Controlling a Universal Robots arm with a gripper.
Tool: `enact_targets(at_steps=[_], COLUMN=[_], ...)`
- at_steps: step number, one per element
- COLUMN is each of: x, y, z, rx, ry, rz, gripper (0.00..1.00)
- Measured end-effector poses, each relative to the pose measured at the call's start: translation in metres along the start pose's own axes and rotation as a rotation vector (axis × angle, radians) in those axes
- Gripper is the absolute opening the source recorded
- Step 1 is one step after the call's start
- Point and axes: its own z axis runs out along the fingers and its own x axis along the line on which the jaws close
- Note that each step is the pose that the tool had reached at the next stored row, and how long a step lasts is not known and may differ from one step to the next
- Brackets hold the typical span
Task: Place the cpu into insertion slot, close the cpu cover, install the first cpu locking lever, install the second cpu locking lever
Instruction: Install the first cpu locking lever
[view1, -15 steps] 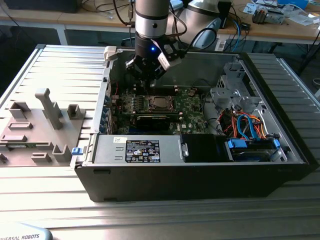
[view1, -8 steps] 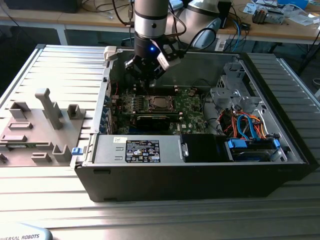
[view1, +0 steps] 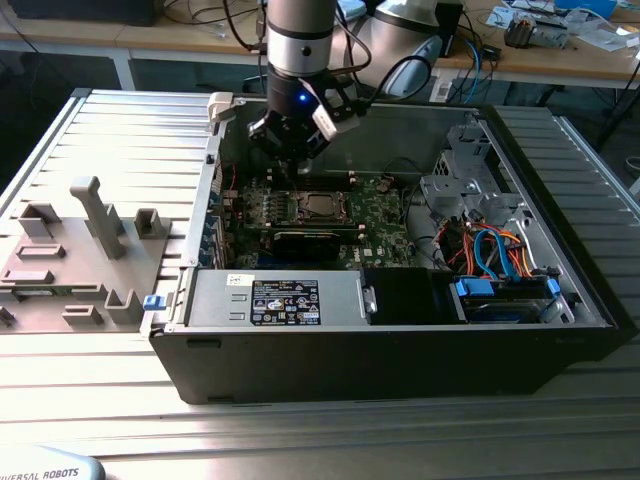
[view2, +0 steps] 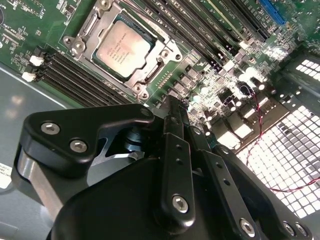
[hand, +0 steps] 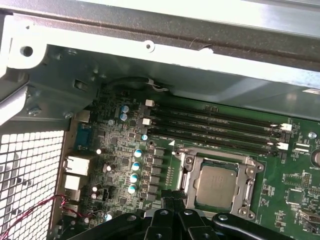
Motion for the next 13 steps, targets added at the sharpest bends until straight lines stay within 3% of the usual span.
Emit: enact_targets(at_steps=[13], x=[0.0033], y=[0.0005], z=[0.0001], rx=[0.0001], ry=[0.0], rz=[0.0], gripper=[0.11])
